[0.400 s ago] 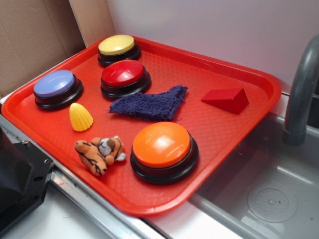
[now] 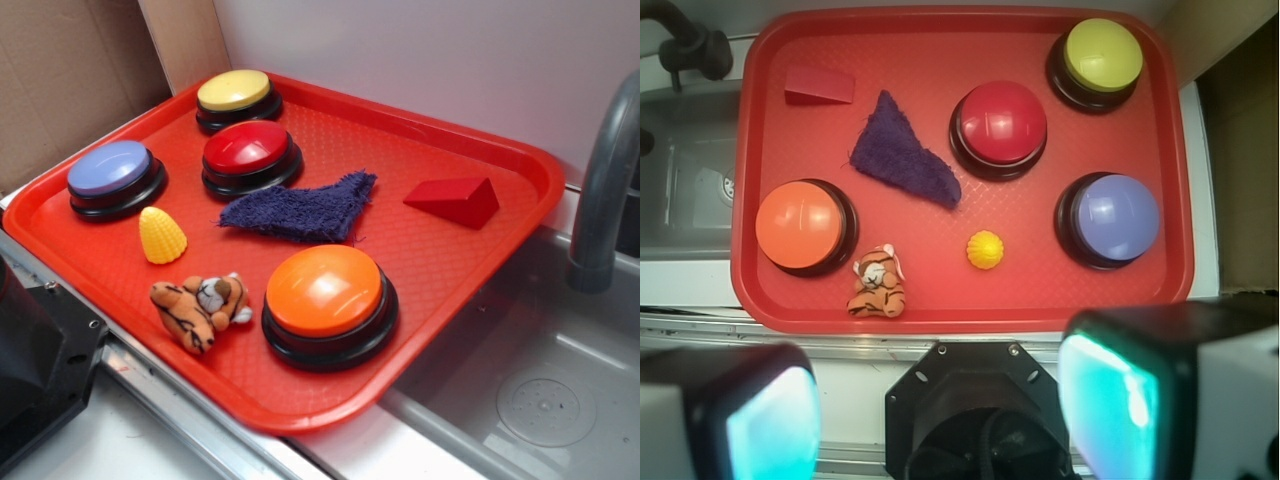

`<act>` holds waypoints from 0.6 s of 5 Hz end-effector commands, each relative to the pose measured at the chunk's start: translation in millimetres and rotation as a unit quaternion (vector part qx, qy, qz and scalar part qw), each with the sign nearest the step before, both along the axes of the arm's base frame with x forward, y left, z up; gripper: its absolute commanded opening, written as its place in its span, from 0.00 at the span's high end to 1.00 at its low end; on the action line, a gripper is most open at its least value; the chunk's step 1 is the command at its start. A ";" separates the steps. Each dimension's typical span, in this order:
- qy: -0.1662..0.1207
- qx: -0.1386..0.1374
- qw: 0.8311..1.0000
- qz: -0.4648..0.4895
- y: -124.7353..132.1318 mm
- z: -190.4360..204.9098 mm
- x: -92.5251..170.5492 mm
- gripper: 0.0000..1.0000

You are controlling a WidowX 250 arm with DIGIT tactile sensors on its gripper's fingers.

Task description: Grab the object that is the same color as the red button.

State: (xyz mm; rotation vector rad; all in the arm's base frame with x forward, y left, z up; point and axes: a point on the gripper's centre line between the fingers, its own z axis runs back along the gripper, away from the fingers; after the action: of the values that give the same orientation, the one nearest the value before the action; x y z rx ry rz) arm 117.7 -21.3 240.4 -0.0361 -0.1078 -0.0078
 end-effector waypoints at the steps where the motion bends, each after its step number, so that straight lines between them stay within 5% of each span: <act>1: -0.011 0.038 0.969 -0.243 -18.4 -0.8 83.1 0.00; 2: -0.016 0.059 0.930 -0.362 -48.9 -16.2 123.2 0.00; 3: 0.041 0.125 0.867 -0.480 -84.6 -45.4 161.7 0.00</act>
State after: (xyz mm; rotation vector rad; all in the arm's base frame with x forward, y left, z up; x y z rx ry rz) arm 282.5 -92.7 181.7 0.1397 0.0611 -0.9963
